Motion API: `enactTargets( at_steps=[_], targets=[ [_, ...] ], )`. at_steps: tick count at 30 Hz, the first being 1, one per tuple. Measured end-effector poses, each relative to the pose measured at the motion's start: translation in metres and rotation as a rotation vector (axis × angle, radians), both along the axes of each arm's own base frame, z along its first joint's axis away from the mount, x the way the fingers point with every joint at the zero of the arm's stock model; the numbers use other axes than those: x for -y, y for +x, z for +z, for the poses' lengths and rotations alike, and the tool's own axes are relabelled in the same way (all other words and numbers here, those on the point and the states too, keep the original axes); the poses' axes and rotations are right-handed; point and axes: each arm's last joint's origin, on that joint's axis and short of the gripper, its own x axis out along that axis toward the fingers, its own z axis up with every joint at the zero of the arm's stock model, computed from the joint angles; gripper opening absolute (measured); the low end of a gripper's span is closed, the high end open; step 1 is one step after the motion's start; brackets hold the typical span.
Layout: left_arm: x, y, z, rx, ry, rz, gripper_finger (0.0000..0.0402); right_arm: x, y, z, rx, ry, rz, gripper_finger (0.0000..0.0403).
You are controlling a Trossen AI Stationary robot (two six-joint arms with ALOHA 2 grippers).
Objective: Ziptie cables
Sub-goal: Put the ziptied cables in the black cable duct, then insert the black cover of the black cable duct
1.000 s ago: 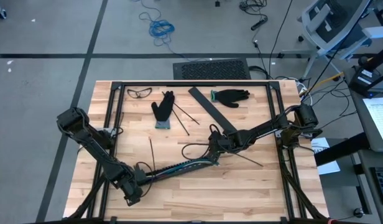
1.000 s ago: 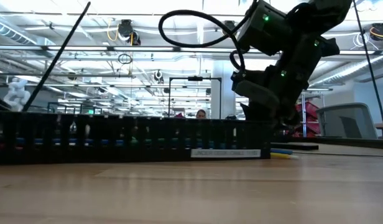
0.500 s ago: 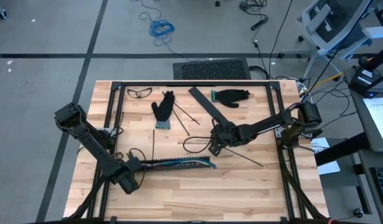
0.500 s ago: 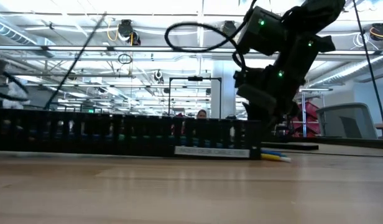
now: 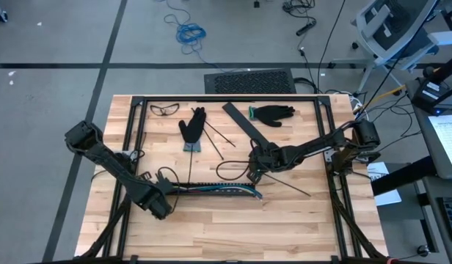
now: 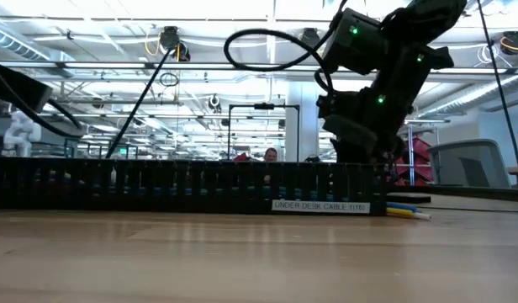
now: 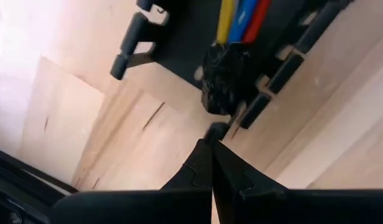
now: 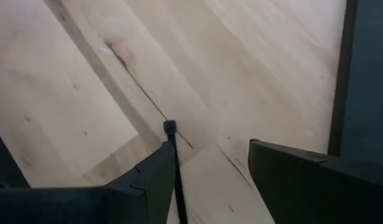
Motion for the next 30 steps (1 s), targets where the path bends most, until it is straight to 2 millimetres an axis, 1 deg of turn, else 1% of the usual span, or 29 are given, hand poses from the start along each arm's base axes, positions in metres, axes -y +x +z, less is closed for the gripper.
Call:
enactTargets(
  at_steps=[2,4,6,9,11,13,17,19,20,22,24,27,29,30],
  targets=[
    [0.000,-0.001,0.003,-0.027,0.007,-0.025,0.0002,0.000,-0.001,0.002,-0.009,-0.008,0.012,0.0192],
    [-0.001,-0.004,0.009,-0.071,0.049,-0.056,0.0006,0.001,-0.002,0.004,-0.007,-0.025,0.019,0.0192],
    [-0.002,-0.007,0.020,-0.089,0.128,-0.083,0.0011,0.002,-0.004,0.007,-0.018,-0.053,0.025,0.0192],
    [-0.003,-0.010,0.039,-0.056,0.229,-0.125,0.0015,0.003,-0.009,0.013,-0.039,-0.093,0.033,0.0192],
    [-0.001,-0.010,0.052,0.014,0.267,-0.148,0.0015,0.005,-0.014,0.019,-0.061,-0.124,0.031,0.0192],
    [-0.002,-0.011,0.066,0.113,0.300,-0.167,0.0015,0.008,-0.021,0.029,-0.075,-0.151,0.038,0.0192],
    [-0.006,-0.011,0.092,0.408,0.395,-0.186,0.0016,0.018,-0.041,0.061,-0.042,-0.178,0.021,0.0192],
    [-0.015,-0.014,0.102,0.519,0.449,-0.170,0.0016,0.023,-0.053,0.080,0.011,-0.180,-0.015,0.0192],
    [-0.021,-0.015,0.106,0.547,0.474,-0.164,0.0016,0.026,-0.059,0.089,0.049,-0.172,-0.045,0.0192],
    [-0.035,-0.017,0.110,0.565,0.519,-0.176,0.0016,0.032,-0.069,0.104,0.131,-0.157,-0.113,0.0192],
    [-0.050,-0.017,0.117,0.571,0.562,-0.188,0.0015,0.037,-0.074,0.114,0.202,-0.164,-0.158,0.0192],
    [-0.072,-0.010,0.125,0.570,0.577,-0.228,0.0007,0.046,-0.069,0.125,0.275,-0.250,-0.093,0.0192],
    [-0.086,-0.001,0.131,0.590,0.524,-0.263,0.0003,0.052,-0.059,0.134,0.352,-0.338,-0.023,0.0192],
    [-0.094,0.004,0.133,0.611,0.471,-0.288,0.0003,0.056,-0.052,0.139,0.395,-0.391,0.012,0.0192]
  ],
)
